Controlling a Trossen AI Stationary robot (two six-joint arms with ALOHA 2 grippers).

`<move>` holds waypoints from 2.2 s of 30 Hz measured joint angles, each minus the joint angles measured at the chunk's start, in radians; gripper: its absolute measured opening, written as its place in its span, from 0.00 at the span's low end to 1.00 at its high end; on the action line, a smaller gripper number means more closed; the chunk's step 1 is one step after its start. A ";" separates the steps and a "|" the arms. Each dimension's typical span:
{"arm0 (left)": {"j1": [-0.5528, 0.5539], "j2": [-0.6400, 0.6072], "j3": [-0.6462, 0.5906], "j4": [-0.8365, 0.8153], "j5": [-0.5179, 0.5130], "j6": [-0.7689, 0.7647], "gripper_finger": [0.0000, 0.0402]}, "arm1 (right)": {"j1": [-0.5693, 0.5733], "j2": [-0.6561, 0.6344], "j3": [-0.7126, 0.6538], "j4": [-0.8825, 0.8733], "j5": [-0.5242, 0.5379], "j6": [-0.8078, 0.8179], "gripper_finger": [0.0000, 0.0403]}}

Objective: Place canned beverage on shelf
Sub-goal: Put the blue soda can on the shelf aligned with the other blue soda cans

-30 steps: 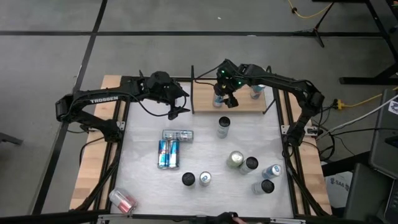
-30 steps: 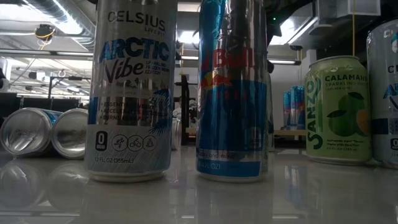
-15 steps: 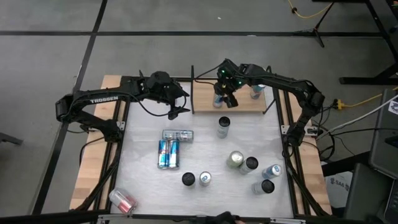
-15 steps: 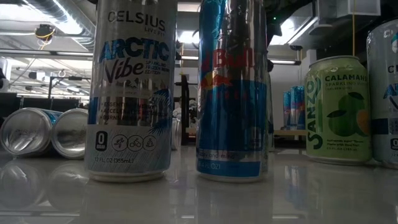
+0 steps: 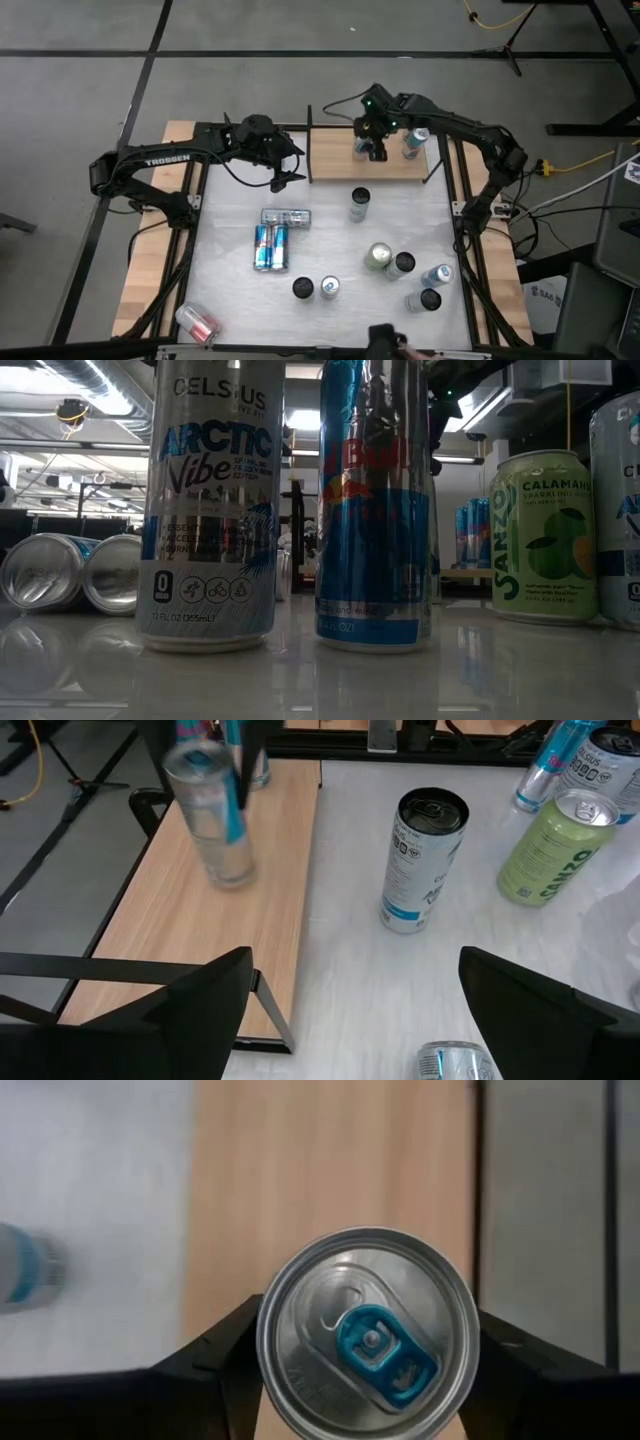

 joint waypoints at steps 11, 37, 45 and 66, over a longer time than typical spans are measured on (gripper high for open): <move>0.000 0.000 0.000 0.001 0.000 0.003 0.86 | -0.182 -0.034 0.000 -0.033 0.025 0.087 0.60; 0.000 0.000 0.000 0.001 0.000 0.003 0.86 | -0.273 -0.034 0.001 -0.062 0.136 0.376 0.60; 0.000 0.000 0.000 0.001 0.000 0.003 0.86 | -0.273 -0.034 0.001 -0.062 0.137 0.468 0.60; 0.000 0.000 0.000 0.000 0.000 0.003 0.86 | -0.271 -0.035 -0.030 -0.050 0.216 0.651 0.60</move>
